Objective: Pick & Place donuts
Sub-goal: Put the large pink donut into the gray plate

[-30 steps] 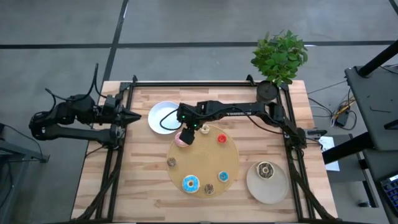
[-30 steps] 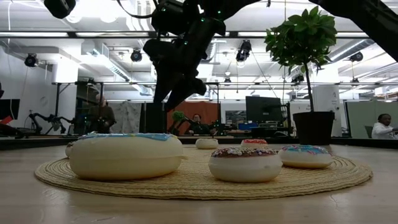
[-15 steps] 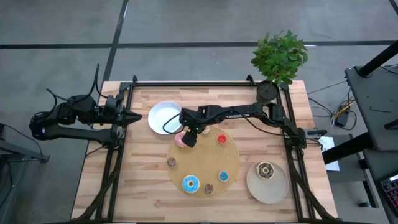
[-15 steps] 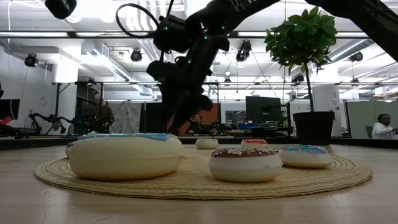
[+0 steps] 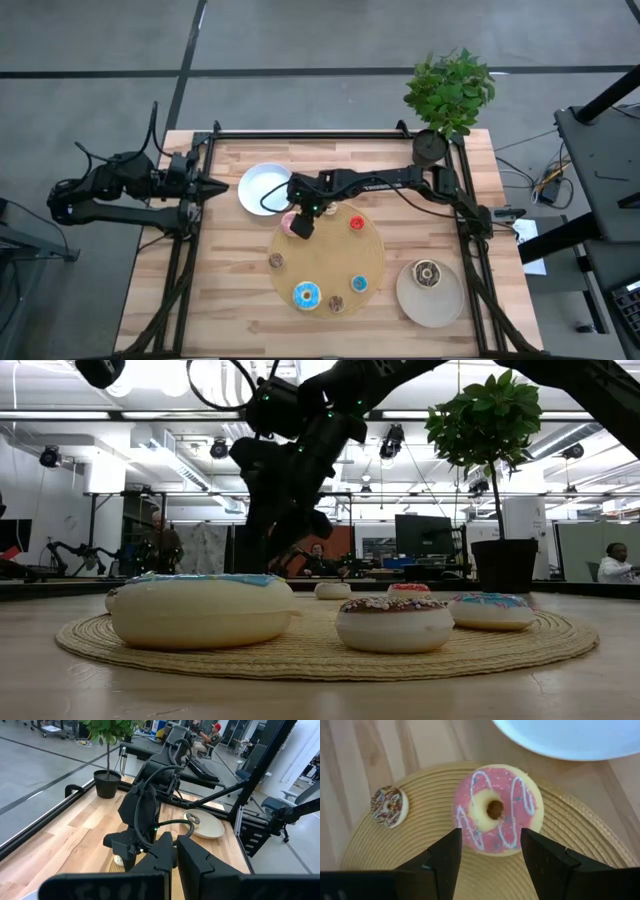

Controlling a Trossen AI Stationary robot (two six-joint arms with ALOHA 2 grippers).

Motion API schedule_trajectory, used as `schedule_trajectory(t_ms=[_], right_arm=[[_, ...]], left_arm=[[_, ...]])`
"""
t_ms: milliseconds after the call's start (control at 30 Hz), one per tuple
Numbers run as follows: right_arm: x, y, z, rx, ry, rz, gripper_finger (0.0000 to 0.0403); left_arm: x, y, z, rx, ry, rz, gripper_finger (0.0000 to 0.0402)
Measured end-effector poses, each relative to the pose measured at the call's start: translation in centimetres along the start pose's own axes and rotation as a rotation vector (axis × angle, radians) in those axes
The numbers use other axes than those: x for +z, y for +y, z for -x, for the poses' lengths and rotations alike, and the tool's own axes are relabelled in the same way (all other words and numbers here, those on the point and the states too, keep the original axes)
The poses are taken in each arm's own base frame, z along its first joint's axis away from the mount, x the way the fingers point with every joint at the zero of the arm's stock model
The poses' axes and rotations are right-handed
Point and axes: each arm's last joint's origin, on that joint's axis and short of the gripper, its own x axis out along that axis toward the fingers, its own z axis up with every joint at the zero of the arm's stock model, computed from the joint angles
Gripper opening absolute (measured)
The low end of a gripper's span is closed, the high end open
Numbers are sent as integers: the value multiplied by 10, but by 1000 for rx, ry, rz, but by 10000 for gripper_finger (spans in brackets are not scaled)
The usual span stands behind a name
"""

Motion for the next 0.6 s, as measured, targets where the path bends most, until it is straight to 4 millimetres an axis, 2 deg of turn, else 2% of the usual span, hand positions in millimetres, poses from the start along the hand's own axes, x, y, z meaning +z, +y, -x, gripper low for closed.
schedule_trajectory(t_ms=[100, 267, 400, 600], right_arm=[[-1, 2, 8, 3, 15, -2, 194], [-4, 7, 38, -5, 57, 21, 194], [-4, 14, 70, 2, 37, 57, 194], [-2, 25, 128, -3, -87, 98, 194]], left_arm=[[1, -1, -5, 1, 3, 0, 0], [0, -1, -18, 14, 51, -3, 0], [-1, -1, -29, 26, 93, -11, 0], [-4, -1, -47, 44, 160, -21, 0]])
